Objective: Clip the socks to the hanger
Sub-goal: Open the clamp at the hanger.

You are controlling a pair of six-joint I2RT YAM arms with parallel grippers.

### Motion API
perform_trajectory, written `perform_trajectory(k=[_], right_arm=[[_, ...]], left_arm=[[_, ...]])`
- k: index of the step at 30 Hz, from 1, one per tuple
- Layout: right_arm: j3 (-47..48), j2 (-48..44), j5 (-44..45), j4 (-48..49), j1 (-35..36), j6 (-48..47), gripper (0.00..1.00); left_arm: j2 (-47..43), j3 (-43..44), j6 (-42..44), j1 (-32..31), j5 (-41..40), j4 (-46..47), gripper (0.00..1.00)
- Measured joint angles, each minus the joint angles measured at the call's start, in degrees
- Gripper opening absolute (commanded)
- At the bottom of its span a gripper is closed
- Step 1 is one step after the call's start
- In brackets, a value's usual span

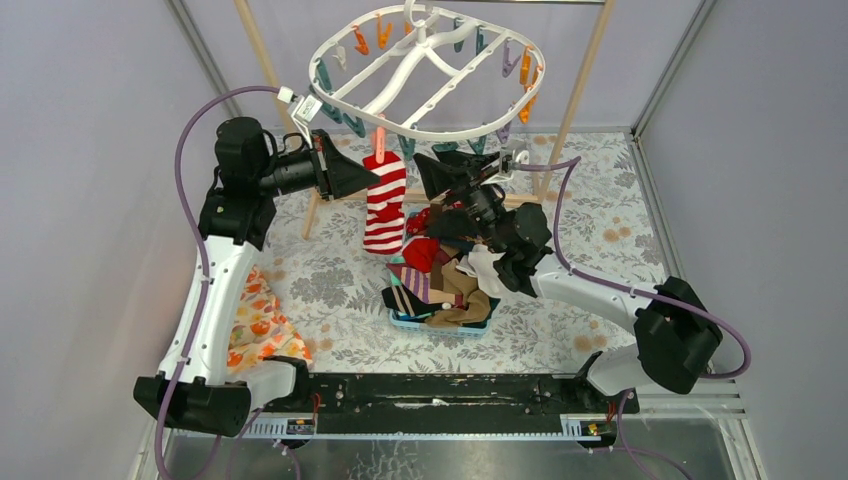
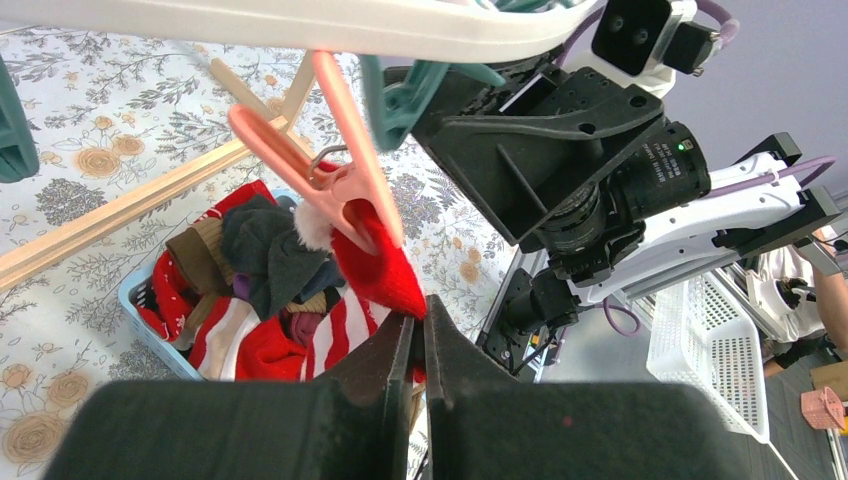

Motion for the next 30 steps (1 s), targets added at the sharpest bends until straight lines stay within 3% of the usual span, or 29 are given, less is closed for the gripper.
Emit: perform_trajectory(k=[7,13,18,27,28,30], right_arm=[[0.02,1.18,5.40,-0.02,0.02,-2.03,0.77],[0.81,2.78,5.92,0.20,0.15,-3.06,0.68],[1.97,3.30,5.33,0.94,0.66,-3.96,0.52],[2.08,3.10,4.50,2.16,2.29,-6.10,0.10],[2.08,3.02,4.46,2.16,2.49,-6.29,0.07],[2.08,2.78,4.44,1.92,2.82,-6.75,0.02]], left_arm=[[-0.55,0.76,0.02,0.00,0.04,-0.52,0.09],[-0.59,0.79,0.02,0.00,0.07,-0.81,0.09],[-0.59,0.79,0.02,0.00,0.07,-0.83,0.09],[-0.57,0.79,0.22,0.00,-0.15,-0.85,0.09],[-0.57,0.79,0.24,0.00,-0.48,-0.87,0.12],[-0.57,0.81,0.59,0.00,-1.73,-1.16,0.32]])
